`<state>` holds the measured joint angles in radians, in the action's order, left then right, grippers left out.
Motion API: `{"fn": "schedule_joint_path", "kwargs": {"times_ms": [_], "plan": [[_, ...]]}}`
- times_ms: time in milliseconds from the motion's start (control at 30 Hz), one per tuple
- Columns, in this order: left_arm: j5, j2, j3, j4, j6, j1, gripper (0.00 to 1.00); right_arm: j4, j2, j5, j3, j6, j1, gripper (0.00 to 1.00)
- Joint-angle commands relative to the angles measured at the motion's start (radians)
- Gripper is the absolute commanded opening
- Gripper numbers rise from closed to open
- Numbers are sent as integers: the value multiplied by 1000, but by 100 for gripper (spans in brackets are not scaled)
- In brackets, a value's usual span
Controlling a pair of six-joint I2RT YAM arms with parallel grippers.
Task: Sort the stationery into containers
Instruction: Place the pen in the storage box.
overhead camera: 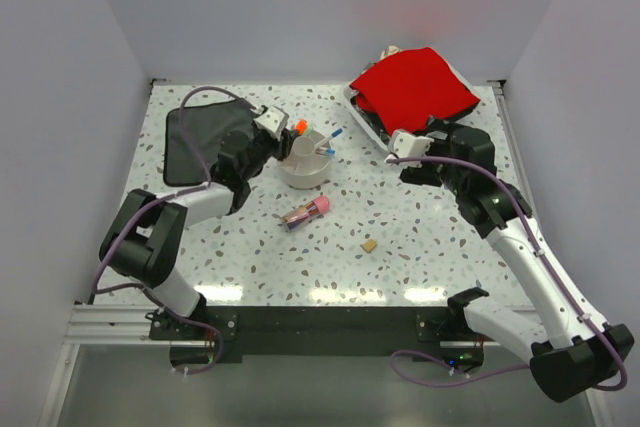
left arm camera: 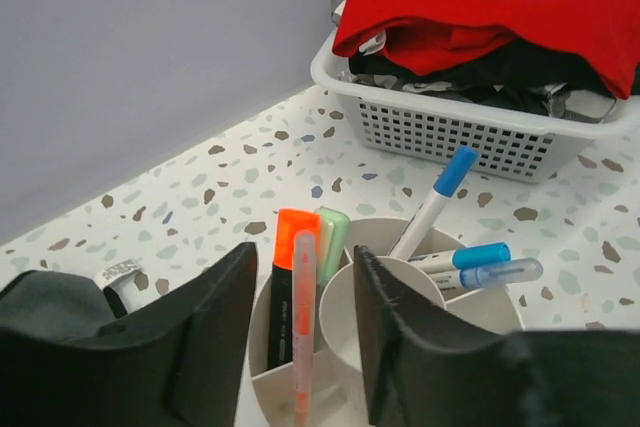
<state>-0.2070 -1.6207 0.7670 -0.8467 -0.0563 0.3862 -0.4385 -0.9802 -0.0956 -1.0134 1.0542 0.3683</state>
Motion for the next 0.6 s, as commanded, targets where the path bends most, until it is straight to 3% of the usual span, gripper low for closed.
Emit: {"fn": "schedule_joint_path", "kwargs": {"times_ms": [0,67,233,367,500,567], "plan": [[-20,100,81,93,-89,-7,60,61,-2,-12,-5,-31,4,95],[3,156,126,194,-111,-7,73,82,-3,-3,6,-37,6,95],[47,281,265,458,-119,-7,84,69,-6,29,-1,-150,4,96],[-11,320,376,803,-112,3,86,-237,-29,212,-59,-189,4,93],[-35,349,402,1029,-67,17,84,-526,-70,500,-56,24,7,87],[-29,384,362,1060,-34,10,84,-625,-115,537,-31,169,11,84]]}}
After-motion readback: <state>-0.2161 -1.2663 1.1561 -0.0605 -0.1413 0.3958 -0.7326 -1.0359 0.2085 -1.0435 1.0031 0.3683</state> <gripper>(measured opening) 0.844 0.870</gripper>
